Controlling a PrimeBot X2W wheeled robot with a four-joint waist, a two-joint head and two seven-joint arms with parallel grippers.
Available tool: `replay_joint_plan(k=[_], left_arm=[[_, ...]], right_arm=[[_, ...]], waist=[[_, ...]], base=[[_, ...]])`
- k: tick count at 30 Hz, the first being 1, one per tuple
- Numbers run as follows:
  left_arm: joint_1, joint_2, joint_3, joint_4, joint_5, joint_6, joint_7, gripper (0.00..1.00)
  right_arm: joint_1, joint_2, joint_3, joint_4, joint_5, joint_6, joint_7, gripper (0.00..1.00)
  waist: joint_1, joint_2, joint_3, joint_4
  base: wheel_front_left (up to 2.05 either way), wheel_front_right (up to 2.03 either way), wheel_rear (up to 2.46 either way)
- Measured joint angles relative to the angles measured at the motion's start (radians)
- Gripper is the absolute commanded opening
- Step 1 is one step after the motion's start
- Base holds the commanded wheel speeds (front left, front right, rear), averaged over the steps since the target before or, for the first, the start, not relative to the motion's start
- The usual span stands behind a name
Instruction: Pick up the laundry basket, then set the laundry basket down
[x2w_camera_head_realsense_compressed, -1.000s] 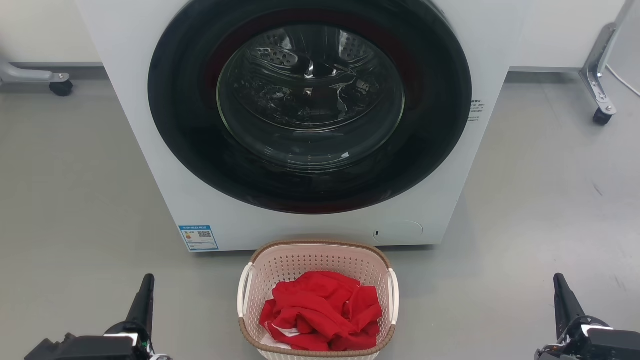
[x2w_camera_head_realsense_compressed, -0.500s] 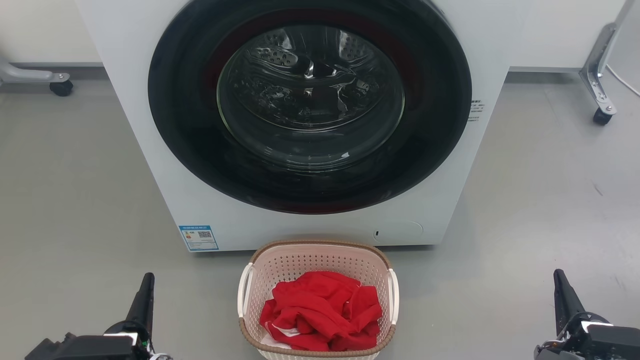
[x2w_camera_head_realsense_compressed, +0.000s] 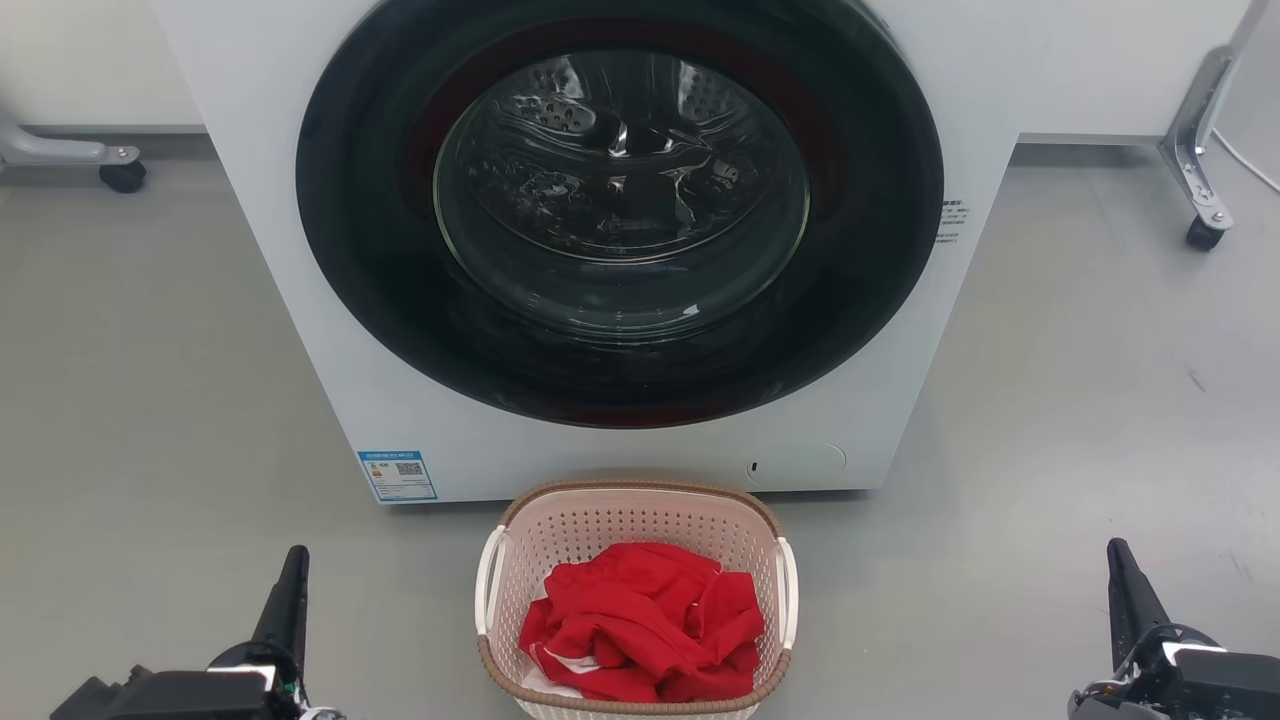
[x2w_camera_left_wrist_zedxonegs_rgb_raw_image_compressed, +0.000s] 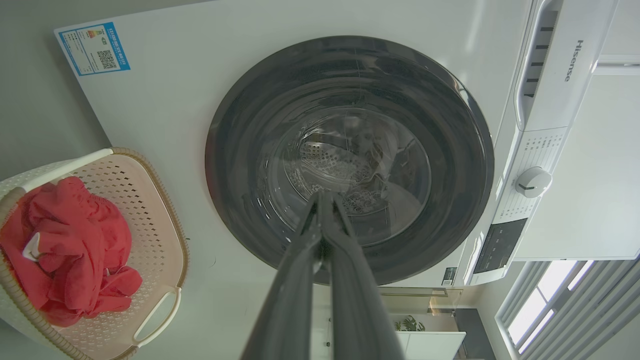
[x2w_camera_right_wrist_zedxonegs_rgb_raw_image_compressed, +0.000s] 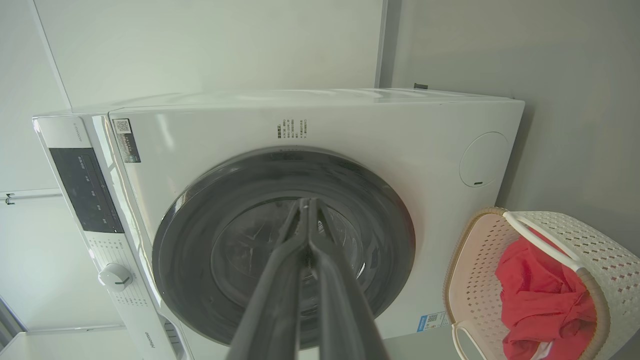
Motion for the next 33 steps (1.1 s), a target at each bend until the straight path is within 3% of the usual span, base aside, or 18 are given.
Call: replay_joint_plan(k=[33], left_arm=[[0.000,0.000,0.000,0.001,0.000,0.000,0.000,0.00]], right_arm=[[0.000,0.000,0.000,0.000,0.001,0.000,0.000,0.00]], waist=[[0.0000,0.0000,0.000,0.000]], base=[[0.00,0.00,0.00]])
